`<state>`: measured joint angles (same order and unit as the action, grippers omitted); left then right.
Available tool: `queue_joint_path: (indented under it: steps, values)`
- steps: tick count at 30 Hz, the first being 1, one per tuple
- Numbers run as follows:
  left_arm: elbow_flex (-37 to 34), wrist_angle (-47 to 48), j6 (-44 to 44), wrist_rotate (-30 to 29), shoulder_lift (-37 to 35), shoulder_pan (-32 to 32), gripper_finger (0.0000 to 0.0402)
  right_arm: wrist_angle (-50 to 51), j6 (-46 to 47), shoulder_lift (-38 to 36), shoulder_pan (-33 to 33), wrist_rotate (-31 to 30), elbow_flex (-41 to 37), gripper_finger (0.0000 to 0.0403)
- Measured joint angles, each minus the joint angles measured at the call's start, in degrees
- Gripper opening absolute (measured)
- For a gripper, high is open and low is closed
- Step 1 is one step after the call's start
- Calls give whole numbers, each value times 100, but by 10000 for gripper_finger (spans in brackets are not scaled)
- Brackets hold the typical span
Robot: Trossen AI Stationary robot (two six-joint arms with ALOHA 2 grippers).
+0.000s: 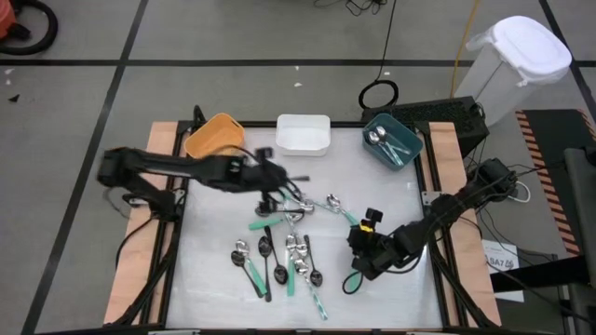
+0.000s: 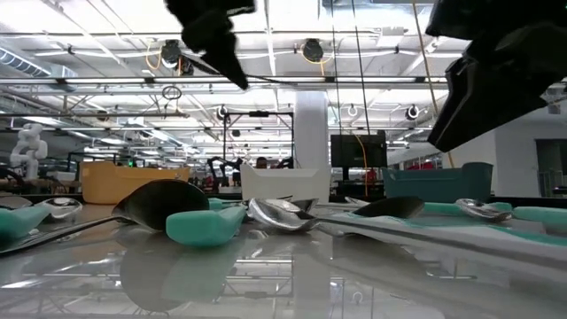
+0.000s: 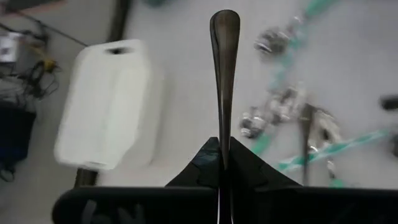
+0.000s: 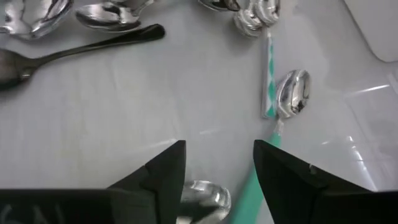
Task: Sort silverware by color (type)
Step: Put the black spoon into the orange bin
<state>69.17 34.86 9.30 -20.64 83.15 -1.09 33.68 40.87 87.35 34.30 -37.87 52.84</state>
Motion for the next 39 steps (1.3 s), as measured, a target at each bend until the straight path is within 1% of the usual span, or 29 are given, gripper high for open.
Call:
queue_joint_path:
  steps: [4, 8, 11, 14, 16, 19, 24, 34, 39]
  values:
    - [-911, -542, -94, -31, -1199, -546, 8, -24, 3, 0, 73, -143, 0, 184]
    - [-1567, -683, -244, -40, -2091, -1196, 8, -93, -76, 0, 71, -218, -2, 184]
    - [-2072, -946, -242, -42, -2592, -1748, 8, -153, -194, 0, 70, -271, -2, 184]
    - [-2579, -1136, -239, -38, -2940, -2349, 8, -255, -418, 0, 57, -276, -2, 184]
    - [-2954, -1476, -253, 62, -3122, -2728, 8, -305, -514, 0, 55, -286, -2, 184]
    - [-3417, -1814, -368, 300, -3247, -3206, 8, -369, -732, 0, 53, -331, -2, 184]
    - [-3810, -1853, -689, 306, -3241, -3847, 8, -390, -953, 0, 51, -583, -2, 184]
    - [-4109, -1863, -965, 273, -3217, -4837, 8, -664, -1266, 0, -89, -575, -2, 184]
    - [-4221, -1905, -930, 362, -3021, -4988, 8, -700, -1288, 0, -94, -564, -2, 184]
